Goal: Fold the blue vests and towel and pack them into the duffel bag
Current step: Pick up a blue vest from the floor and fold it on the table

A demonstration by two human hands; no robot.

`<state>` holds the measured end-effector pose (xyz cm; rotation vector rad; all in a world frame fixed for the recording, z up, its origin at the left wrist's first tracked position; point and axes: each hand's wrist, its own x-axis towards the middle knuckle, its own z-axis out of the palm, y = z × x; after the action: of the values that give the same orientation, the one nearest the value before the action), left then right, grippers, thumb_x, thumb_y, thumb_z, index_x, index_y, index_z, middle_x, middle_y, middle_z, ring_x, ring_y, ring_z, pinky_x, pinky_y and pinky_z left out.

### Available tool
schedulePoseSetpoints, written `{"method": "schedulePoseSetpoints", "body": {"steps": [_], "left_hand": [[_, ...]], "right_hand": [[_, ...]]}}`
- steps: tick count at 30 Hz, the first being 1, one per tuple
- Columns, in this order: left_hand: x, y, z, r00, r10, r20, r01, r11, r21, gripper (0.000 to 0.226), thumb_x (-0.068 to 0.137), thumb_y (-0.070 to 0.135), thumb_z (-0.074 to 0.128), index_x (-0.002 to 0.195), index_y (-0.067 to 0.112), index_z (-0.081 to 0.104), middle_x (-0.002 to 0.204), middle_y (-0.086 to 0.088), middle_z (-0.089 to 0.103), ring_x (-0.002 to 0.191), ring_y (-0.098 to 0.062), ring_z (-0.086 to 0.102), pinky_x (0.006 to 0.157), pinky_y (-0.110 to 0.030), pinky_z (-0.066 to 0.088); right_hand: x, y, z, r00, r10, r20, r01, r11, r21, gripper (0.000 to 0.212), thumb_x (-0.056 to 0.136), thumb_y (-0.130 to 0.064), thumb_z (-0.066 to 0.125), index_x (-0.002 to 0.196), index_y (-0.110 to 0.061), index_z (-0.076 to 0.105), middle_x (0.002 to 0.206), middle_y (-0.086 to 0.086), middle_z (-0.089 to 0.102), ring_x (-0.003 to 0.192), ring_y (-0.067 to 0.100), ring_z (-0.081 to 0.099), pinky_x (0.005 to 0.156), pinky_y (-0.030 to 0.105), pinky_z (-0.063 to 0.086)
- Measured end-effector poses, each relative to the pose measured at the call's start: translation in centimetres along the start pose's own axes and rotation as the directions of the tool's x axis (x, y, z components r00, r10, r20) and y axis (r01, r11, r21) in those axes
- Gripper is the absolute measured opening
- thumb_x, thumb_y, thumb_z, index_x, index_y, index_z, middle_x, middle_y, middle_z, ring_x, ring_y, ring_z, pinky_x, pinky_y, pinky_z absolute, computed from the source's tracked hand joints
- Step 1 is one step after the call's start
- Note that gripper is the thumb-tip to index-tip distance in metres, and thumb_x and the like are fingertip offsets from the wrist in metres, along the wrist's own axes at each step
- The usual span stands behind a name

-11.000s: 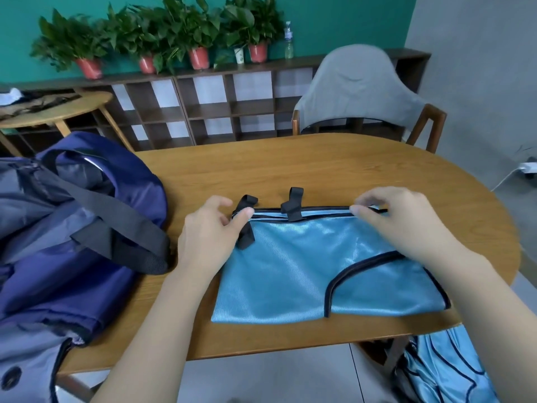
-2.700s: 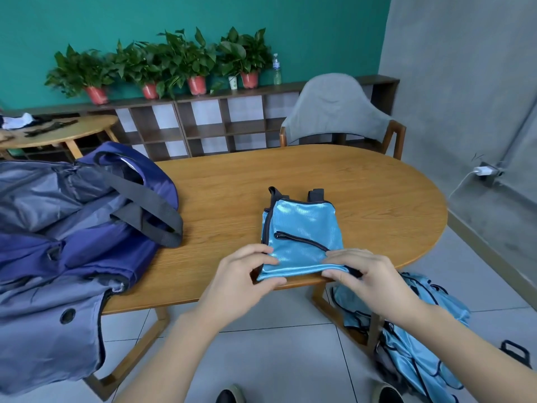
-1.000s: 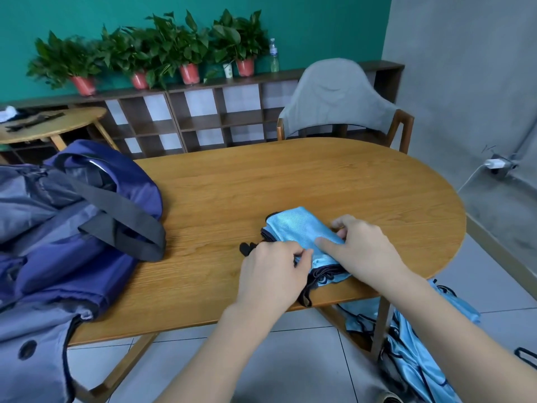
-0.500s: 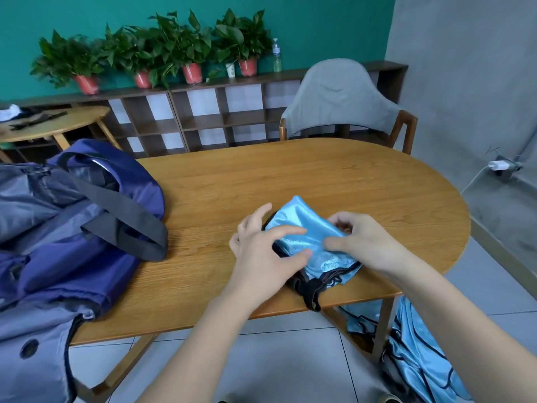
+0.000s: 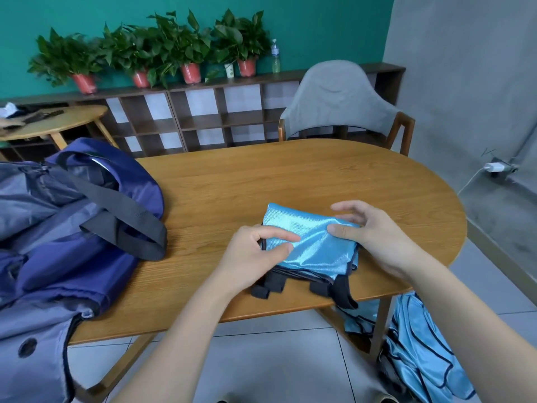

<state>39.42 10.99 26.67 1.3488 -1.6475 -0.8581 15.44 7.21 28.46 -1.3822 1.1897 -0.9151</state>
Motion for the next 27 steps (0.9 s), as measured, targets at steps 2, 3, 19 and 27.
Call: {"method": "schedulePoseSetpoints", "body": {"steps": [2,3,19,27], "left_hand": [[-0.3,-0.3,0.5,0.994,0.038,-0.104,-0.030,0.996,0.083,0.024,0.088,0.025,0.074,0.095,0.047,0.078,0.093,0.007,0.069,0.059,-0.009,0.045,0.063,-0.023,0.038],[-0.4,-0.3,0.5,0.989,0.056,-0.137,-0.043,0.995,0.091,0.025,0.090,0.022,0.073,0.095,0.046,0.078,0.091,0.010,0.066,0.056,-0.009,0.042,0.060,-0.020,0.036],[-4.7,0.5,-1.5,0.924,0.038,-0.382,-0.075,0.994,-0.082,0.028,0.097,0.022,0.065,0.108,0.046,0.074,0.105,0.014,0.066,0.057,-0.008,0.039,0.062,-0.017,0.038],[-10.3,0.4,-8.4,0.882,0.056,-0.467,-0.054,0.998,0.017,0.024,0.098,0.026,0.064,0.113,0.043,0.072,0.101,0.027,0.068,0.078,-0.004,0.059,0.074,-0.022,0.046]], "right_hand": [[0.1,0.4,0.1,0.991,0.132,0.022,-0.134,0.986,0.103,0.051,0.087,-0.008,0.075,0.131,-0.017,0.051,0.117,0.017,0.068,0.096,0.027,0.074,0.086,0.036,0.059],[0.0,0.4,0.0,0.982,0.178,0.063,-0.186,0.971,0.151,0.054,0.088,-0.006,0.074,0.133,-0.017,0.046,0.118,0.021,0.068,0.099,0.030,0.073,0.090,0.039,0.058],[-4.2,-1.3,5.5,0.949,-0.310,-0.058,0.302,0.946,-0.116,0.029,0.096,-0.002,0.057,0.098,-0.023,0.077,0.102,-0.019,0.072,0.077,-0.007,0.062,0.067,0.005,0.040],[-6.3,-3.1,12.7,0.917,-0.396,0.038,0.395,0.893,-0.218,0.028,0.093,-0.020,0.070,0.113,-0.038,0.071,0.123,-0.026,0.064,0.101,-0.003,0.061,0.096,0.024,0.045]]}}
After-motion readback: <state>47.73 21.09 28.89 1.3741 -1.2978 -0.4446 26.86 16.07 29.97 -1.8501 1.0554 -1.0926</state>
